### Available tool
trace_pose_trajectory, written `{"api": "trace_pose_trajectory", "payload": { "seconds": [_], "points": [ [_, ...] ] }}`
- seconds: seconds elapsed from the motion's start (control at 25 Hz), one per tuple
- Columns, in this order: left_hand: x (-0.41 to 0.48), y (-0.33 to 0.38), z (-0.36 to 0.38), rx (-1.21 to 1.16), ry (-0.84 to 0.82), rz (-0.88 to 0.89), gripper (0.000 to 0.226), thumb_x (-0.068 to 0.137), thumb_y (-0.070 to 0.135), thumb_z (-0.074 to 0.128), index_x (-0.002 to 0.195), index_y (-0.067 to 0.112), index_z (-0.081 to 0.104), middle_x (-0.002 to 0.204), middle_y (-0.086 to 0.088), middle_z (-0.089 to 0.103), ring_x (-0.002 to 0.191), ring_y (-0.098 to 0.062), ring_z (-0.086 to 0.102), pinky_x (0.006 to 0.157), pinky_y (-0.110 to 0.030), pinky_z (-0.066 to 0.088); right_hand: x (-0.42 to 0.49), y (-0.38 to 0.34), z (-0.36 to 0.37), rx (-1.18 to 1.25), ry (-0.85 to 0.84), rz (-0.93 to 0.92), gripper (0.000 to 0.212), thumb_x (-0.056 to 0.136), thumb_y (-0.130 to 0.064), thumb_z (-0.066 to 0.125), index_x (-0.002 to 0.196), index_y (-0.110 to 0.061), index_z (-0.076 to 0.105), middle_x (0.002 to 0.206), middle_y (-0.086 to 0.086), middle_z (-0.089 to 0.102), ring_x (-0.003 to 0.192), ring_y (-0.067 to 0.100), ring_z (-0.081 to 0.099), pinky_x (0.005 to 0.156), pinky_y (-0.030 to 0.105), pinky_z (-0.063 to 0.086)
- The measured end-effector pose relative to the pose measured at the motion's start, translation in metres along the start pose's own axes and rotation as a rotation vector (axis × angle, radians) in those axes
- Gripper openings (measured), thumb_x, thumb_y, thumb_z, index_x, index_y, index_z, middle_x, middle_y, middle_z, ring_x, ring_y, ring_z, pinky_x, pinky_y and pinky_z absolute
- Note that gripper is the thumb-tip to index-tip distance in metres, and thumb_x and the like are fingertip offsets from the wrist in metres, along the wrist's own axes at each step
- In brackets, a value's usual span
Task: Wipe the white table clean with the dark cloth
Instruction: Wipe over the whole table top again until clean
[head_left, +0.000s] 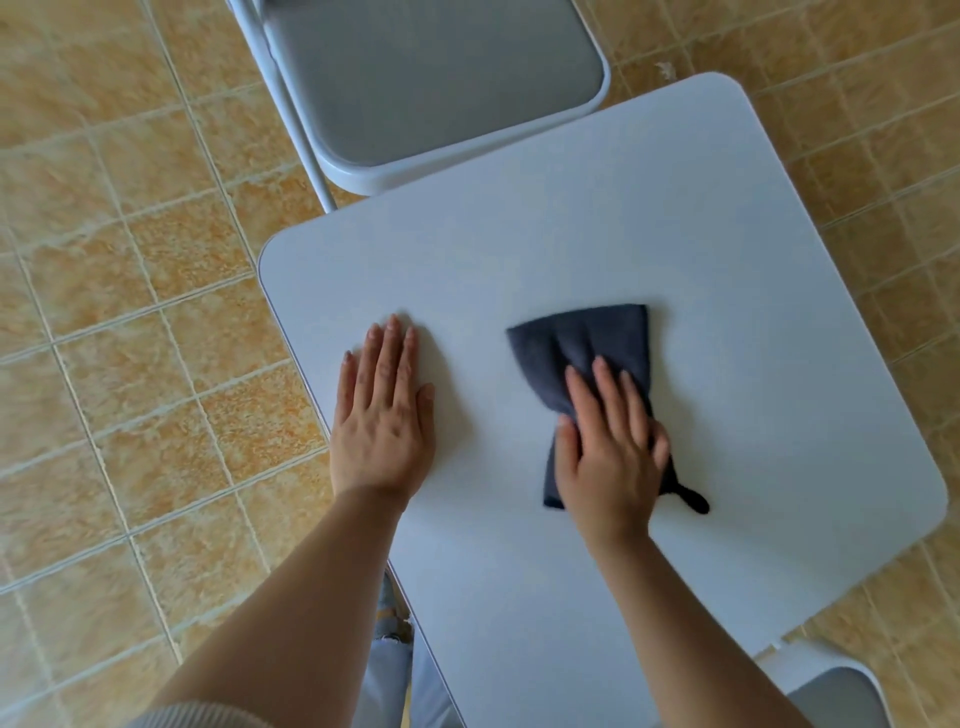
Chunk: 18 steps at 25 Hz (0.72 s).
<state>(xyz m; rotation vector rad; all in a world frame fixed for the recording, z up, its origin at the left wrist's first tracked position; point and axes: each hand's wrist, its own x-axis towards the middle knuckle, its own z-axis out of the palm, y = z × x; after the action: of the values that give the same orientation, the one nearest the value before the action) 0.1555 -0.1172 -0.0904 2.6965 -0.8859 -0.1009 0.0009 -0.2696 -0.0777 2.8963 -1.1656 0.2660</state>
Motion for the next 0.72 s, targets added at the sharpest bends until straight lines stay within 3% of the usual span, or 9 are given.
{"api": "trace_pose_trajectory", "payload": {
  "seconds": [0.12,0.24,0.36,0.44,0.52,0.6,0.72],
  "points": [
    [0.0,-0.001,0.001,-0.001,-0.002,-0.001,0.055,0.101,0.028,0.03,0.152,0.008,0.024,0.159,-0.008,0.021,0.148,-0.02,0.013,0.121,-0.041,0.009,0.062,-0.002,0.011,0.01,0.0,0.258,0.043,0.096,-0.032,0.048,0.139,-0.032,0.052,0.153,-0.005,0.045,0.14,0.021,0.042,0.099,0.046,0.039],
    [-0.001,-0.001,0.0,0.003,0.001,-0.002,0.055,0.101,0.028,0.028,0.152,0.008,0.025,0.159,-0.008,0.022,0.148,-0.02,0.013,0.121,-0.041,0.009,0.119,-0.043,0.022,0.113,-0.114,0.346,0.048,0.099,-0.033,0.042,0.147,-0.033,0.041,0.161,-0.004,0.03,0.148,0.021,0.026,0.109,0.05,0.028],
    [-0.002,-0.001,-0.002,0.002,0.013,0.003,0.054,0.101,0.027,0.029,0.151,0.007,0.026,0.159,-0.008,0.022,0.148,-0.021,0.015,0.12,-0.042,0.012,0.115,-0.079,0.025,0.146,-0.041,0.147,0.046,0.094,-0.034,0.049,0.14,-0.033,0.052,0.154,-0.002,0.043,0.142,0.023,0.039,0.103,0.05,0.034],
    [-0.003,-0.002,-0.002,0.003,0.019,0.004,0.054,0.101,0.027,0.03,0.151,0.007,0.026,0.158,-0.009,0.022,0.148,-0.021,0.016,0.12,-0.043,0.013,0.082,-0.072,0.021,0.126,-0.031,-0.107,0.041,0.096,-0.035,0.051,0.137,-0.033,0.056,0.15,-0.004,0.049,0.139,0.021,0.044,0.099,0.046,0.038],
    [-0.002,-0.002,-0.002,0.0,0.009,0.004,0.054,0.101,0.027,0.03,0.151,0.007,0.025,0.159,-0.008,0.021,0.148,-0.022,0.015,0.12,-0.043,0.013,0.053,-0.044,0.011,0.116,-0.054,-0.21,0.039,0.099,-0.038,0.049,0.137,-0.035,0.055,0.152,-0.007,0.046,0.141,0.018,0.042,0.098,0.043,0.038],
    [-0.002,-0.001,-0.001,0.001,-0.001,0.001,0.055,0.101,0.028,0.029,0.152,0.008,0.023,0.159,-0.008,0.02,0.148,-0.021,0.013,0.12,-0.043,0.013,0.048,-0.015,0.006,0.075,-0.052,-0.095,0.039,0.1,-0.041,0.047,0.138,-0.036,0.053,0.153,-0.009,0.044,0.141,0.017,0.041,0.097,0.041,0.038],
    [-0.001,-0.002,0.0,-0.009,-0.012,-0.001,0.055,0.101,0.029,0.028,0.152,0.009,0.023,0.16,-0.007,0.019,0.148,-0.02,0.012,0.12,-0.043,0.013,0.088,-0.005,0.01,0.058,-0.086,0.246,0.043,0.099,-0.041,0.044,0.141,-0.035,0.049,0.156,-0.008,0.039,0.144,0.019,0.035,0.101,0.046,0.034]
  ]
}}
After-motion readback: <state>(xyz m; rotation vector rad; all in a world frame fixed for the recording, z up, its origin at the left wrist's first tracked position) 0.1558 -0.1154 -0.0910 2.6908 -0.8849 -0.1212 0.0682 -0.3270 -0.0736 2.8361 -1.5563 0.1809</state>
